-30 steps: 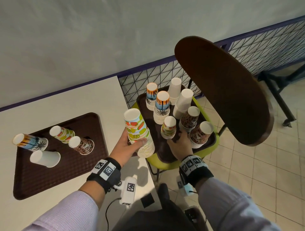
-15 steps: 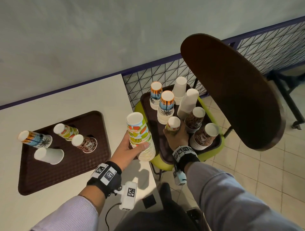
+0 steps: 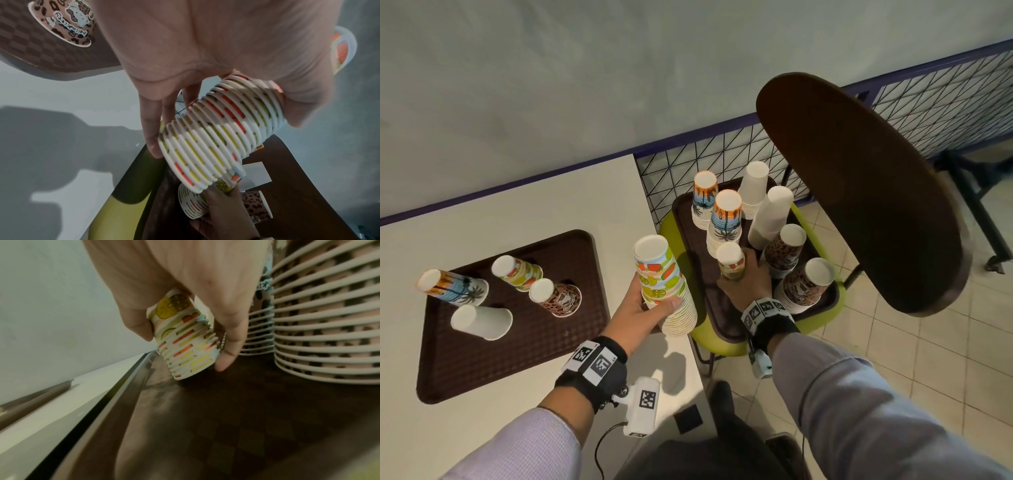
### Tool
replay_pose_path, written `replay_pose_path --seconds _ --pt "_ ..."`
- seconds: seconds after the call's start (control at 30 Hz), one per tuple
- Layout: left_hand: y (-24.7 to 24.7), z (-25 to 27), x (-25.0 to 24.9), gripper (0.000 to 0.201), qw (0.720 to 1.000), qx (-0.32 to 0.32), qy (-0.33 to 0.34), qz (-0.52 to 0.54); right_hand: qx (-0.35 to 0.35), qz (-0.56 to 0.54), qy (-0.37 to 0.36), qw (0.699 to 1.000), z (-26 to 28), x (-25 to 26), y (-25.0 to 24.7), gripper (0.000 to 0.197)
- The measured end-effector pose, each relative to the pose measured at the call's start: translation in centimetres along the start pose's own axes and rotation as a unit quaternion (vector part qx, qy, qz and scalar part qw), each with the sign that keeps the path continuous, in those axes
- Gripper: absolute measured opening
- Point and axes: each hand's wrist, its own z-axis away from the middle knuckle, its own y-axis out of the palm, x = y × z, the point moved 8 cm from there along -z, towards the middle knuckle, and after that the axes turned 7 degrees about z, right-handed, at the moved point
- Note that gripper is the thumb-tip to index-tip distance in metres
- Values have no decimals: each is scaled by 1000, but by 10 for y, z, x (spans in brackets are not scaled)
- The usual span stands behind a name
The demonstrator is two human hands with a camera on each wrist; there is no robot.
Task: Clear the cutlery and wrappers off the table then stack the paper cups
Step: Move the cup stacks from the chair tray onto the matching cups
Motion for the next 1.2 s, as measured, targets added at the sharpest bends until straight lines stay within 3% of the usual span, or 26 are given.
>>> replay_pose_path --seconds 0.23,0.3,0.53,0.9,1.2 --pt "-19 6 11 54 999 -32 -7 3 -14 -64 -51 997 36 14 -5 75" --pt "-25 13 13 56 999 -39 -12 8 -8 -96 -67 993 48 18 -4 70" --pt "-65 48 20 80 996 -84 -15 40 81 -195 -108 971 93 43 18 56" --pt "-161 116 31 76 982 -166 3 86 200 -229 -176 936 161 126 81 55" --pt "-264 153 35 73 976 -188 17 105 155 -237 -198 938 197 208 145 54"
